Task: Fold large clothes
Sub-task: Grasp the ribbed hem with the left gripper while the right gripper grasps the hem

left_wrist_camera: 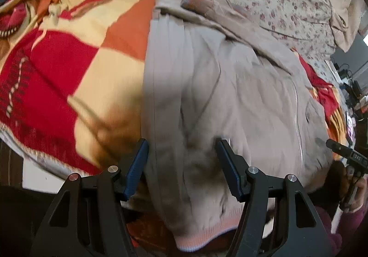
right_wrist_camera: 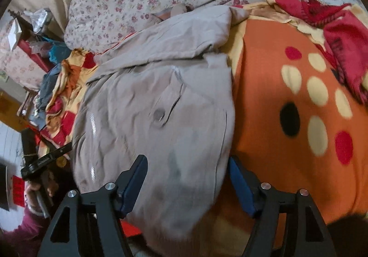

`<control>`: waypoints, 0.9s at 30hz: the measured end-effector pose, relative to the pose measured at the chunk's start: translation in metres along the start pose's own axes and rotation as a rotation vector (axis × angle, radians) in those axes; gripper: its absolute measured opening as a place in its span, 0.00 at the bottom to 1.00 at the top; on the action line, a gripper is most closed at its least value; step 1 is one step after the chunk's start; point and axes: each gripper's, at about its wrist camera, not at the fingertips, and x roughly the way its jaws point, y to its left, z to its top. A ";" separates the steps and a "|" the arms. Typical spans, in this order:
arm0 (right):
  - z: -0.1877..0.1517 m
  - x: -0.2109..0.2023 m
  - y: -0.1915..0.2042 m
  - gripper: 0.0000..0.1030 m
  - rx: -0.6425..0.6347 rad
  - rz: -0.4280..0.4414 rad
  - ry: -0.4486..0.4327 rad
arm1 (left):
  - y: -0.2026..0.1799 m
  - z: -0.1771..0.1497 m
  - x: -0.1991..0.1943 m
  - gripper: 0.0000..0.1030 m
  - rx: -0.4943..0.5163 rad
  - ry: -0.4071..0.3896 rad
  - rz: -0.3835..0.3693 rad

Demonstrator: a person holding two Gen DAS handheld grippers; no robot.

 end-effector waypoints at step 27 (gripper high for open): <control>-0.051 0.004 0.041 0.15 -0.202 0.091 0.068 | -0.010 -0.049 0.002 0.11 0.055 0.152 -0.128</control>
